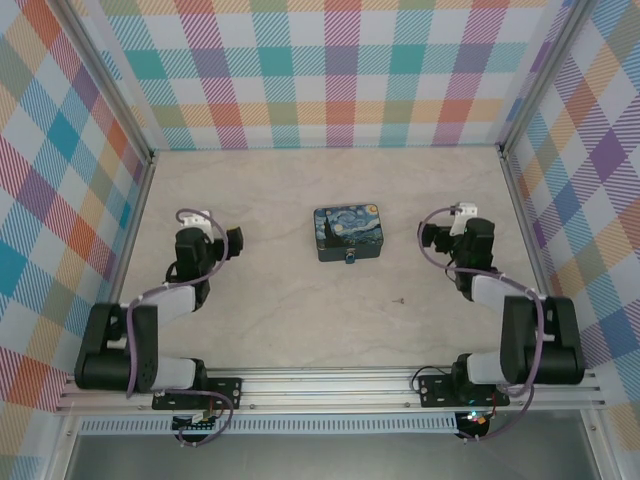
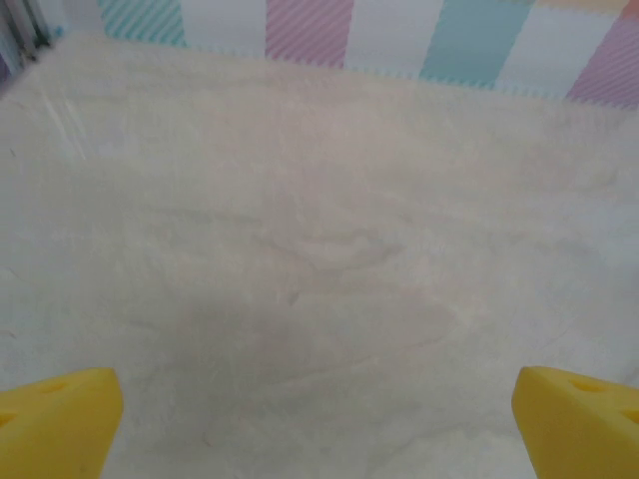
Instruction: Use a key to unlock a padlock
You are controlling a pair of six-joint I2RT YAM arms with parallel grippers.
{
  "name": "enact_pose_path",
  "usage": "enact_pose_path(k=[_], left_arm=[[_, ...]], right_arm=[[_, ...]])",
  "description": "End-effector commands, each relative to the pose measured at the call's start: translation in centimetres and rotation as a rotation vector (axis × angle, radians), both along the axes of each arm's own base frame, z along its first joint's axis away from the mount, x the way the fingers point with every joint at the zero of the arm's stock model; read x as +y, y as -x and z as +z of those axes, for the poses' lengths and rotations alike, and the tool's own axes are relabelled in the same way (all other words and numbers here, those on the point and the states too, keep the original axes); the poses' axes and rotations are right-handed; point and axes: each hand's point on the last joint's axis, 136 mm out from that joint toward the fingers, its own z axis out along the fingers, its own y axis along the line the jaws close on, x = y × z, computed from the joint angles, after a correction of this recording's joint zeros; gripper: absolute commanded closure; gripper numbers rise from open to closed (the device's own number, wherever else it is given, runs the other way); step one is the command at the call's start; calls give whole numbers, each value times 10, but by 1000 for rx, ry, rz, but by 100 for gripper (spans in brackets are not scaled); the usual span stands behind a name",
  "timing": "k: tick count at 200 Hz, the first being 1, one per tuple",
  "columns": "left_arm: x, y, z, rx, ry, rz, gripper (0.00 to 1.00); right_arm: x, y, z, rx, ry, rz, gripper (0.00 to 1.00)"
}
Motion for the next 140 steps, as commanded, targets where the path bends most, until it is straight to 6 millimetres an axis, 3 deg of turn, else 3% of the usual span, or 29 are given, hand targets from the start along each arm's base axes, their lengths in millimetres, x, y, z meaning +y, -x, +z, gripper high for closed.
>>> enact_pose_path(k=[1, 34, 59, 103, 140], left_arm=[[-2, 11, 11, 91, 109, 33, 0], [-52, 10, 21, 161, 383, -108, 0], [-98, 10, 20, 232, 428, -214, 0], [-165, 6, 19, 274, 545, -332, 0], [-209, 15, -1, 333, 640, -374, 0]], right_arm=[[14, 13, 6, 137, -125, 34, 0], [48, 21, 25, 193, -353, 143, 0], [67, 19, 27, 255, -500, 195, 0], [96, 23, 2, 417, -518, 218, 0], [109, 43, -25, 535, -411, 202, 0]])
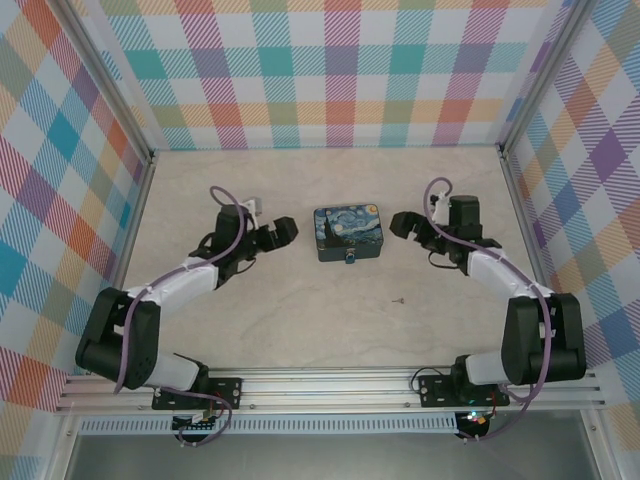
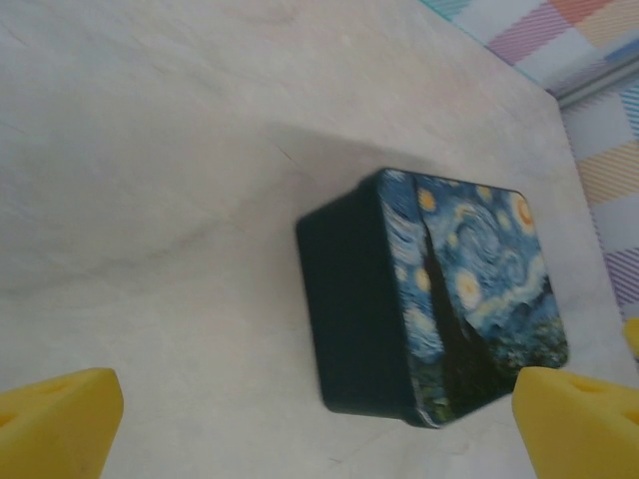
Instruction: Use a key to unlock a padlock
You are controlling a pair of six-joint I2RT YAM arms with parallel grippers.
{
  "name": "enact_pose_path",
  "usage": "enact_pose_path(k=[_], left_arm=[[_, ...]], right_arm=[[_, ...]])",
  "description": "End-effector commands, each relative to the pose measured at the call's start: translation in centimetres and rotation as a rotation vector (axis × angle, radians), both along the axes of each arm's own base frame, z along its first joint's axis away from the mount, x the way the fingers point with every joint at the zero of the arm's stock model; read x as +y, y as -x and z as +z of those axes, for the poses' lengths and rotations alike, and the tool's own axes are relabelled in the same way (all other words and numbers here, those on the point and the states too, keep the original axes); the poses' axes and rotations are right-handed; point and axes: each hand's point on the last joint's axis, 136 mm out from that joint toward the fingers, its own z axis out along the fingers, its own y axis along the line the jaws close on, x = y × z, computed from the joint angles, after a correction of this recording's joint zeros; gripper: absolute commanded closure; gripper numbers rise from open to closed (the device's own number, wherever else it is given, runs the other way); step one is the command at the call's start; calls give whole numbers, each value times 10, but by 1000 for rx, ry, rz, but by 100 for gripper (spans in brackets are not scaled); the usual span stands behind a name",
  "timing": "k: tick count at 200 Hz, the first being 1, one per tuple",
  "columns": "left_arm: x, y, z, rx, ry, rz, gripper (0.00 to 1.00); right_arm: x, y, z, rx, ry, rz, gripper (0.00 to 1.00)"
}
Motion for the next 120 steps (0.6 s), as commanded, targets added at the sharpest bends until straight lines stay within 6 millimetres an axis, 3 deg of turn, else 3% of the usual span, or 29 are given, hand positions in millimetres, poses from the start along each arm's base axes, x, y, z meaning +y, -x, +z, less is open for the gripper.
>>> enact_pose_path(k=[1, 39, 82, 120], left_arm=[[-29, -3, 6, 14, 124, -13, 0], [-48, -2, -14, 75, 140, -41, 0], [-35, 0, -16, 68, 72, -5, 0], [-13, 5, -6, 33, -31, 47, 0]], right_arm=[[6, 11, -13, 89, 50, 16, 0], [35, -1, -23, 109, 36, 98, 0], [76, -22, -32, 122, 46, 191, 0], [106, -10, -33, 144, 35, 269, 0]])
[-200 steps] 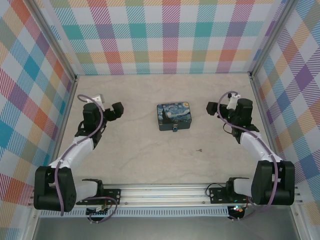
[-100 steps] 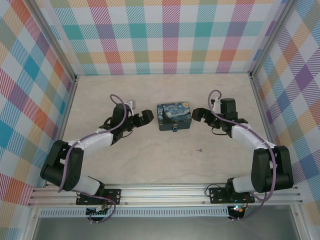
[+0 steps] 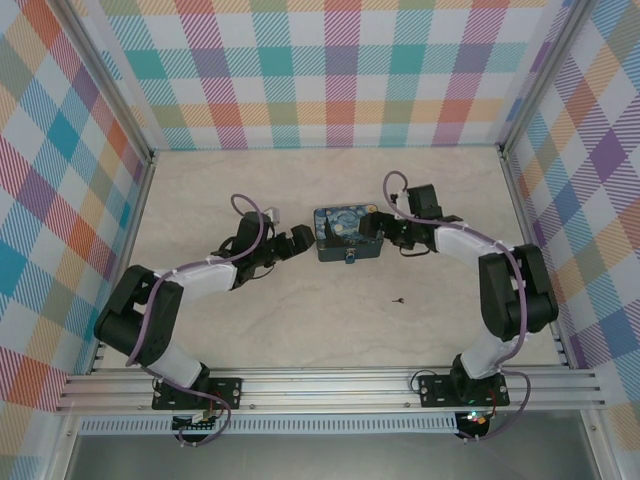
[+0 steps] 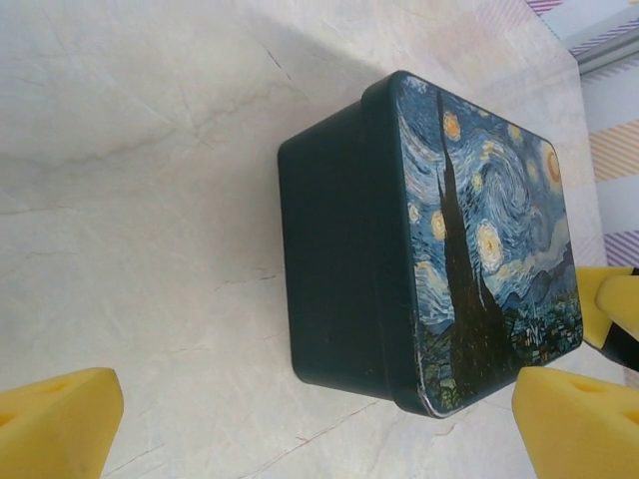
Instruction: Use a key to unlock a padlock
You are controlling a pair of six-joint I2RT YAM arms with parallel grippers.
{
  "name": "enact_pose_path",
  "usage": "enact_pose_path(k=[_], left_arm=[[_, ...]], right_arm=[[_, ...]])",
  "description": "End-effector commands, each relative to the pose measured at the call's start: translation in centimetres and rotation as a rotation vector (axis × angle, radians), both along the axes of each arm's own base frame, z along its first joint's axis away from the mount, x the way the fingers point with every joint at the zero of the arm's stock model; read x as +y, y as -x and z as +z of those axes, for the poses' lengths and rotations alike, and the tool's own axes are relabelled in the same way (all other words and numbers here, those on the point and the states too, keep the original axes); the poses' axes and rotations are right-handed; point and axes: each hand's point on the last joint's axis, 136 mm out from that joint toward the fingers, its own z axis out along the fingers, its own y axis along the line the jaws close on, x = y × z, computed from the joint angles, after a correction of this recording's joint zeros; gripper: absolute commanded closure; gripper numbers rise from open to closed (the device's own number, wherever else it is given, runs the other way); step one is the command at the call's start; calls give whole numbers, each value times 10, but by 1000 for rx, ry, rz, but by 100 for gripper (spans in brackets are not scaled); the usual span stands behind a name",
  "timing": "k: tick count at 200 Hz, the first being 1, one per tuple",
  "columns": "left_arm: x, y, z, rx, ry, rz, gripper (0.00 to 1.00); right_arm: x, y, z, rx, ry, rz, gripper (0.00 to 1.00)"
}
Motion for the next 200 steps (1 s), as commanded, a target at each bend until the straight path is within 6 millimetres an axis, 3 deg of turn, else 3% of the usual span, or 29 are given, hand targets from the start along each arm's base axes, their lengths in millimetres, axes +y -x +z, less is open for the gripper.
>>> enact_pose_path(k=[1, 46, 61, 78, 112, 155, 200], left_arm=[[13, -2, 25, -74, -70, 32, 0], [36, -2, 42, -128, -149, 81, 0], [40, -2, 49, -148, -154, 92, 0], [44, -2, 58, -174, -159, 99, 0], [53, 0, 71, -221, -182, 122, 0], [61, -1, 78, -252, -190, 145, 0], [64, 1, 77, -254, -206, 142, 0]], right_arm=[[19, 10, 5, 13, -20, 65, 0], [54, 47, 8, 69, -101, 139, 0], [56, 57, 11, 76, -101, 149, 1], [39, 66, 12, 80, -17, 121, 1], [-17, 101, 8, 125, 265, 82, 7], [-75, 140, -36, 287, 541, 26, 32], [-94, 146, -60, 402, 589, -37, 48]])
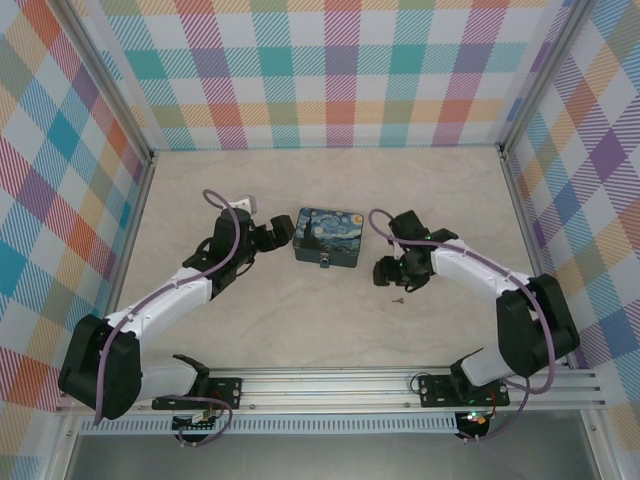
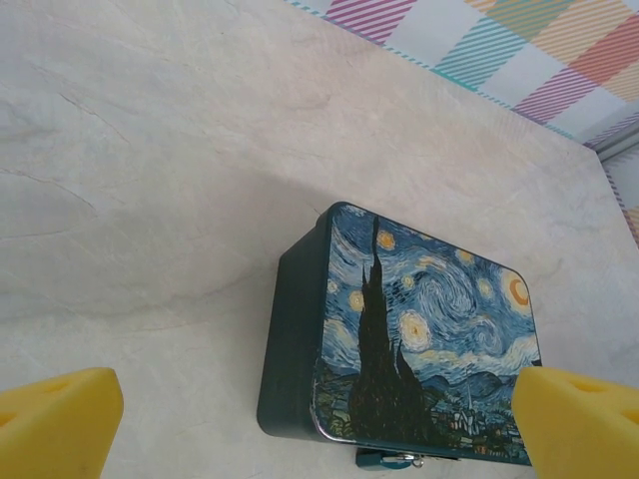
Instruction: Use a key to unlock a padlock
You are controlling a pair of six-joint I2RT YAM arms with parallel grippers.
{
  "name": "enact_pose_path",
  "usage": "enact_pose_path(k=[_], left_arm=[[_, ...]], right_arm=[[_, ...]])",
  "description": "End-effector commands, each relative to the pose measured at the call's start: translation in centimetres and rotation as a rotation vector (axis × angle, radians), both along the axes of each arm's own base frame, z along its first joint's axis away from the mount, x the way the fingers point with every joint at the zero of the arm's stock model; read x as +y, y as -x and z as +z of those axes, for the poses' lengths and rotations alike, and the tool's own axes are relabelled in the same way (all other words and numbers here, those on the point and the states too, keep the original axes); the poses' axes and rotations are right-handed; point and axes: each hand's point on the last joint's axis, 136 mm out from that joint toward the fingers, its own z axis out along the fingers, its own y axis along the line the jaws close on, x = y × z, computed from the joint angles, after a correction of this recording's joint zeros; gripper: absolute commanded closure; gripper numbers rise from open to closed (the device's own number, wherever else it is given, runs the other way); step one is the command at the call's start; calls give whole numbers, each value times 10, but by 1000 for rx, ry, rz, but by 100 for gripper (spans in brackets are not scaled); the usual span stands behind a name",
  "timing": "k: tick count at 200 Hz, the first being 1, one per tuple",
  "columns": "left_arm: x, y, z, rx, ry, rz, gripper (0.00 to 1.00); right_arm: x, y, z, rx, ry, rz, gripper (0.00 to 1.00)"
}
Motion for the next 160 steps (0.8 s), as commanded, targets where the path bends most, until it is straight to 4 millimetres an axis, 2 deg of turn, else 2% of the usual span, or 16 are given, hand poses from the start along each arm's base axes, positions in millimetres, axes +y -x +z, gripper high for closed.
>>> enact_pose_path(k=[1, 62, 160], left_arm=[[10, 0, 8, -30, -24, 17, 0], [13, 2, 1, -20, -25, 20, 0], [20, 2, -3, -7, -34, 39, 0]], right_arm=[[-20, 9, -10, 62, 75, -45, 49], [-23, 17, -26, 143, 66, -69, 68], [-17, 32, -34, 221, 29, -62, 77]])
